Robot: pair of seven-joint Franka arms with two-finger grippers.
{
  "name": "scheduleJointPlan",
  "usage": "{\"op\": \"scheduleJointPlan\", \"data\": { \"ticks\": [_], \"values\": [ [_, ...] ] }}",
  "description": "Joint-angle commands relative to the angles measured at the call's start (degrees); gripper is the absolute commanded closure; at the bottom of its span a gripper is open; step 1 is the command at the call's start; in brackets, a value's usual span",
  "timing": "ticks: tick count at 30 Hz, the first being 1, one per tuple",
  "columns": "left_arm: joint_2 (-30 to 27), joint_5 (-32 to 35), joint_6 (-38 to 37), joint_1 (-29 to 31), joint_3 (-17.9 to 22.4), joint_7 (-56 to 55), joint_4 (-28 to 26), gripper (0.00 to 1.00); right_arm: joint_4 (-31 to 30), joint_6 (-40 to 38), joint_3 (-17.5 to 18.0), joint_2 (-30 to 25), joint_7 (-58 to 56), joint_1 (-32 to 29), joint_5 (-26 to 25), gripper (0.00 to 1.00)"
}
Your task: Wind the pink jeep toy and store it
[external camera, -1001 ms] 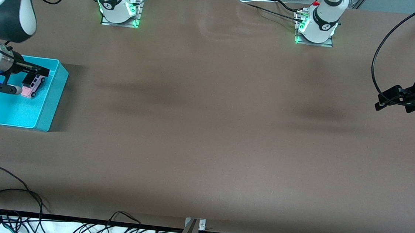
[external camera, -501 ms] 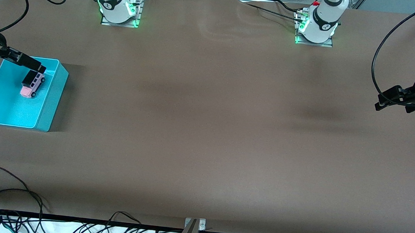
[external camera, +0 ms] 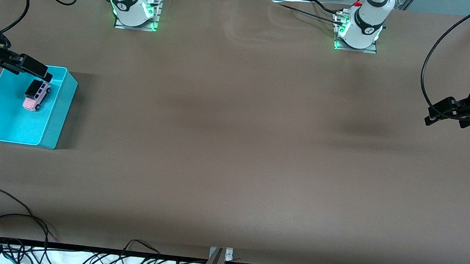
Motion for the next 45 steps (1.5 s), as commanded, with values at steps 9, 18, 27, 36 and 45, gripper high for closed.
{"op": "scheduleJointPlan", "data": {
  "ticks": [9,18,27,36,45],
  "values": [
    [-0.92,1.51,0.77,0.26,-0.38,-1.05,-0.84,0.0,0.57,2.84,3.52,-0.47,-1.52,-0.13,-8.56,0.0],
    [-1.01,1.51,0.77,0.26,-0.38,-1.05,-0.84,0.0,0.57,2.22,3.34,-0.73,-1.96,-0.3,-8.04,0.0],
    [-0.92,1.51,0.86,0.17,-0.38,-1.05,-0.84,0.0,0.57,2.22,3.43,-0.82,-2.05,-0.3,-8.04,0.0],
    [-0.92,1.51,0.86,0.26,-0.38,-1.05,-0.84,0.0,0.57,0.91,3.61,-0.82,-2.22,-0.3,-8.04,0.0],
    [-0.92,1.51,0.86,0.17,-0.38,-1.05,-0.84,0.0,0.84,0.9,3.61,-0.91,-2.75,-0.3,-7.95,0.0]
  ]
}}
